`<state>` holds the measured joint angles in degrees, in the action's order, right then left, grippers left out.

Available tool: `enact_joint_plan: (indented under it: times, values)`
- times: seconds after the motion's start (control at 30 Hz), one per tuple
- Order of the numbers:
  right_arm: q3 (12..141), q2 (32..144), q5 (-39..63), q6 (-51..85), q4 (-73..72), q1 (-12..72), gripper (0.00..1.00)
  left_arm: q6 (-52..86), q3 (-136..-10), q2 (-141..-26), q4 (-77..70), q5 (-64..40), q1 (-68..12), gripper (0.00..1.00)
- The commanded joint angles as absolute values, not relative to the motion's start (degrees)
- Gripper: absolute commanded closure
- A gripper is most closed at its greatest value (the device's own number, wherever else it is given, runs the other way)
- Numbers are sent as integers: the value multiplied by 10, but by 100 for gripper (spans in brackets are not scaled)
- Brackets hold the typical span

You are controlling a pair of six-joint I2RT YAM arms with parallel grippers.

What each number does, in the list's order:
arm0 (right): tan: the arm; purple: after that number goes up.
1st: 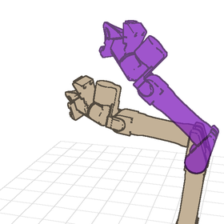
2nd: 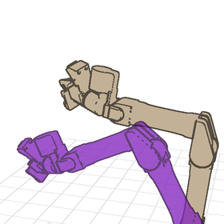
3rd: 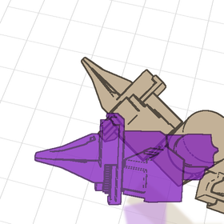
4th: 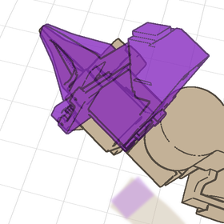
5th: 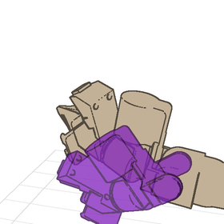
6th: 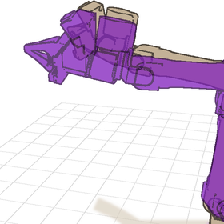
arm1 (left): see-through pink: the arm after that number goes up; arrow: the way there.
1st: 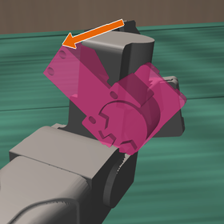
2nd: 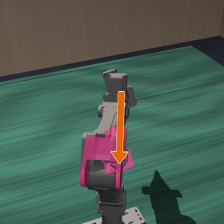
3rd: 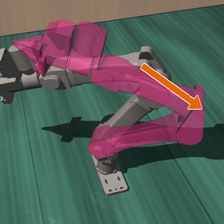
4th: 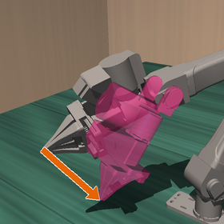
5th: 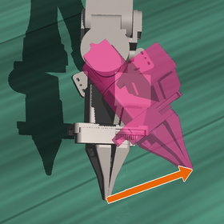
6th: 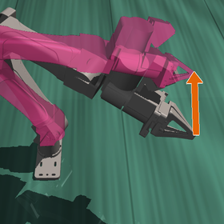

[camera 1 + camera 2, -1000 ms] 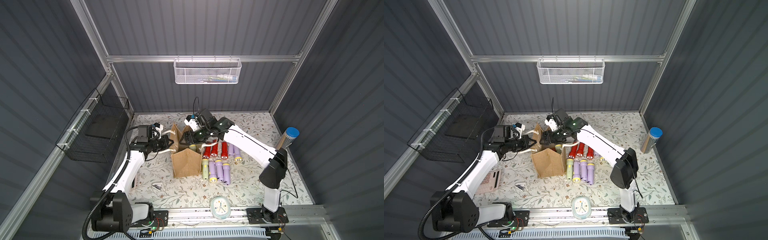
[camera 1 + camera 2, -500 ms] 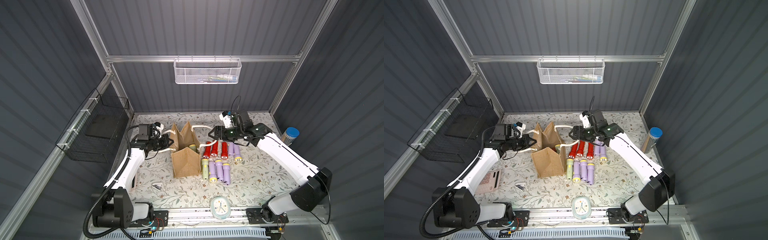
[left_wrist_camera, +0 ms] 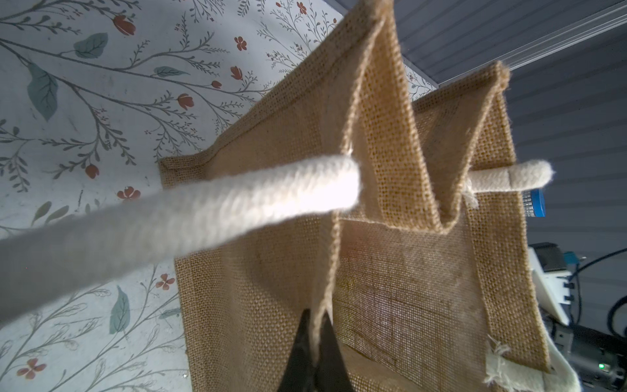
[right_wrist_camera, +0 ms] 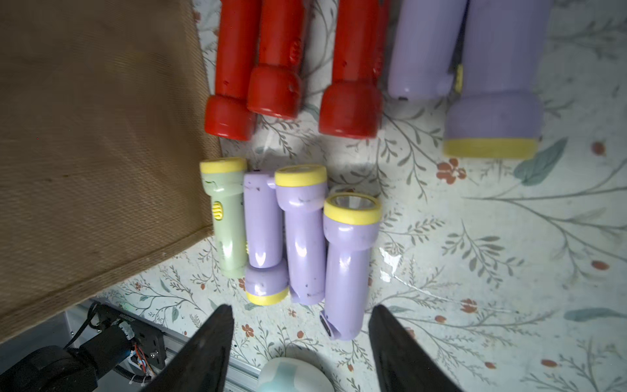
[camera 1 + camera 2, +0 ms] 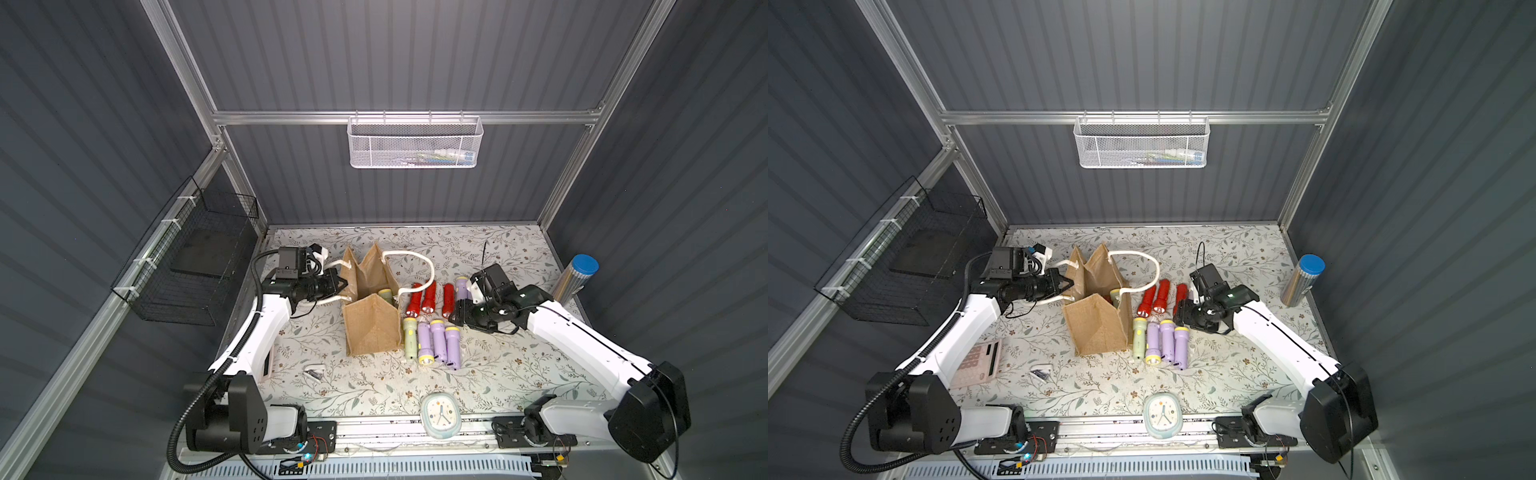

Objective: Put the flashlights into the tote bags
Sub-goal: Pick up the flashlight from the center of the board.

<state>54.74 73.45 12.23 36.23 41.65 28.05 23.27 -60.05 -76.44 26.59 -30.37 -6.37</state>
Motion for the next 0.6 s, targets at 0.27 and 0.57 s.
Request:
enact_joint_plan:
  times: [0.27,0.57]
  values:
    - [456,769,139,409,358,288,39,224,-616,-772,283,-288,-72,100]
    - [477,840,83,393,375,334,39,229,-612,-772,276,-288,-76,100]
